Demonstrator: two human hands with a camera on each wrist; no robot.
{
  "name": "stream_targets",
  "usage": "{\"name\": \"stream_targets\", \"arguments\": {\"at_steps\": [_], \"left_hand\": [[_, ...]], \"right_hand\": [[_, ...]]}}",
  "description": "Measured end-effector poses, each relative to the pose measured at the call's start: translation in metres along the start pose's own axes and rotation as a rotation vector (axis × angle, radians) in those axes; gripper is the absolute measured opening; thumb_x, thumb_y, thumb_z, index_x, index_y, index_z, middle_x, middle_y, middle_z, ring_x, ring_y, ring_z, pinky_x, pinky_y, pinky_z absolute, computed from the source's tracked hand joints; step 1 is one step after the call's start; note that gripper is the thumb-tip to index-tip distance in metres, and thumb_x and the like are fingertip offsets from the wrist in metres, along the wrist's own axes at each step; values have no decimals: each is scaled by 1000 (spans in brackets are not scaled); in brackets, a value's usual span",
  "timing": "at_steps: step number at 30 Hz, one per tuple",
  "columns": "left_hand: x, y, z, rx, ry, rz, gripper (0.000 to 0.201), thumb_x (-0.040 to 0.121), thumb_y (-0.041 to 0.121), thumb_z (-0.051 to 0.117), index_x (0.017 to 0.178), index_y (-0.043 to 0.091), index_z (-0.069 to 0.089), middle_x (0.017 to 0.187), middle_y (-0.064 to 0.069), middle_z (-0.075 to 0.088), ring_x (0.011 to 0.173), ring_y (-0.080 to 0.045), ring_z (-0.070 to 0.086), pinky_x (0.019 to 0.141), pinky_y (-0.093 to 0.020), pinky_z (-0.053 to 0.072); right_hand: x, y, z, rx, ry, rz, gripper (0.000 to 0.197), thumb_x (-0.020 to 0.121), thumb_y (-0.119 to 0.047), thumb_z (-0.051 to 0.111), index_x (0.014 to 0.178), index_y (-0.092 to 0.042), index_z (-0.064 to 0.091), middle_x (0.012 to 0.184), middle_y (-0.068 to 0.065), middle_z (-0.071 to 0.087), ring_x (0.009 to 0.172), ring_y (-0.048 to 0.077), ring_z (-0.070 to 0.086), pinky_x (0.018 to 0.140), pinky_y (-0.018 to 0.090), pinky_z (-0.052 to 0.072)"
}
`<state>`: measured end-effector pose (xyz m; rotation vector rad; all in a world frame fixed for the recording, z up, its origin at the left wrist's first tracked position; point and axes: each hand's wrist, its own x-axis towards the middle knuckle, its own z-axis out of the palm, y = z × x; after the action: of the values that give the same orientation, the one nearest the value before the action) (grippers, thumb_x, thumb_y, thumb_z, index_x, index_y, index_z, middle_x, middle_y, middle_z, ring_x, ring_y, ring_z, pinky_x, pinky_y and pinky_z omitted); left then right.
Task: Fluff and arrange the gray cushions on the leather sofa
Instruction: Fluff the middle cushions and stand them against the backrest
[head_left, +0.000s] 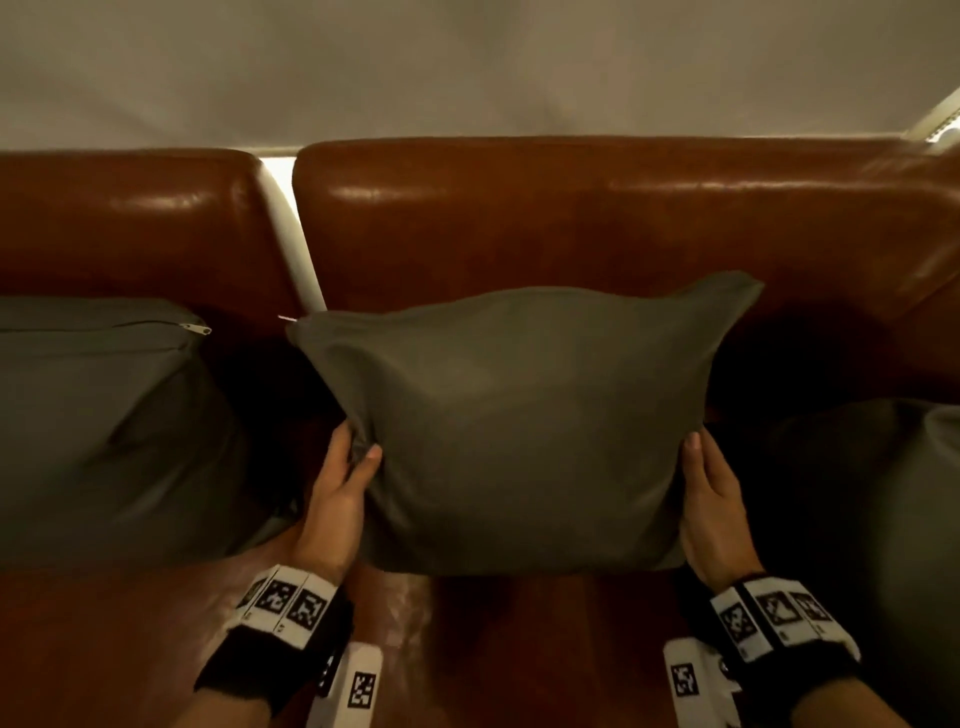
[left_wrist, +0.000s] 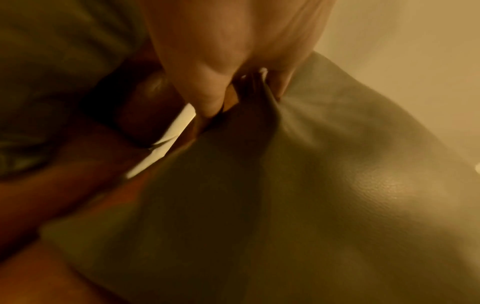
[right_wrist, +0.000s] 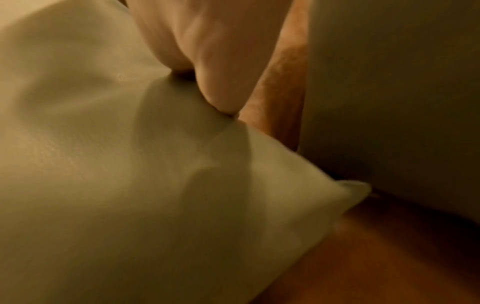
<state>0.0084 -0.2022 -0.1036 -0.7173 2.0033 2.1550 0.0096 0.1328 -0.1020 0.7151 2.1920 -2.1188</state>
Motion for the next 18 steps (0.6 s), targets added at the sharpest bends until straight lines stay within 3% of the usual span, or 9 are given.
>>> {"name": "stream_targets", "arguments": {"at_steps": [2, 4, 5, 7, 9, 10, 12, 14, 18], "left_hand": [[-4, 1, -2, -7, -23, -86, 47, 86, 13, 54, 120, 45, 60, 124, 12, 67, 126, -18, 55, 113, -45, 36], [-7, 8, -3, -88, -33, -135, 49, 81, 0, 43, 117, 28, 62, 119, -2, 68, 128, -32, 53, 114, -50, 33], [-6, 17, -3, -165, -23, -113, 44, 82, 4, 43, 119, 19, 62, 121, -8, 66, 129, -35, 51, 114, -51, 32], [0, 45, 1, -306, -27, -64, 43, 96, 32, 40, 130, 13, 57, 129, -10, 64, 128, -29, 53, 112, -47, 35], [13, 74, 7, -351, -51, -66, 69, 89, 65, 39, 133, 14, 56, 129, -6, 66, 123, -22, 60, 105, -39, 42], [22, 87, 14, -288, -23, -61, 71, 84, 69, 46, 127, 14, 60, 123, -5, 69, 118, -21, 63, 101, -37, 46], [37, 106, 25, -102, 80, -14, 42, 85, 55, 62, 101, 18, 70, 106, -7, 74, 106, -24, 69, 95, -40, 52], [45, 108, 25, 32, 204, 76, 25, 87, 46, 64, 84, 22, 71, 98, -8, 75, 99, -25, 71, 93, -43, 54], [33, 83, 5, -157, 260, 48, 21, 101, 29, 50, 97, 19, 68, 103, -2, 71, 103, -16, 68, 90, -31, 51]], "right_hand": [[6, -1, -1, -62, -36, 69, 41, 98, -49, 38, 137, -39, 47, 141, -18, 50, 130, 3, 45, 99, 18, 39], [8, -8, -4, 3, -36, 205, 34, 98, -51, 38, 126, -40, 54, 132, -17, 54, 125, 7, 48, 93, 21, 38], [12, -16, -5, 92, 2, 253, 30, 99, -49, 36, 116, -38, 58, 125, -15, 58, 120, 9, 51, 88, 23, 40], [23, -43, -6, 245, 37, 269, 43, 99, -56, 31, 115, -32, 62, 125, -5, 62, 115, 15, 55, 89, 31, 43], [38, -76, -1, 285, 15, 227, 66, 89, -74, 32, 126, -28, 61, 129, 1, 63, 116, 20, 59, 97, 39, 43], [46, -91, 4, 261, 32, 222, 72, 85, -77, 38, 129, -25, 60, 127, 3, 65, 114, 22, 61, 97, 41, 45], [54, -122, 18, 152, 129, 240, 60, 87, -60, 57, 128, -17, 60, 110, 3, 68, 100, 19, 65, 84, 34, 50], [54, -132, 18, 105, 255, 188, 40, 93, -38, 60, 123, -11, 62, 99, 0, 67, 90, 14, 64, 70, 26, 49], [29, -103, 0, 128, 257, 146, 29, 97, -29, 56, 119, -11, 63, 110, 1, 67, 96, 12, 64, 84, 30, 52]]}}
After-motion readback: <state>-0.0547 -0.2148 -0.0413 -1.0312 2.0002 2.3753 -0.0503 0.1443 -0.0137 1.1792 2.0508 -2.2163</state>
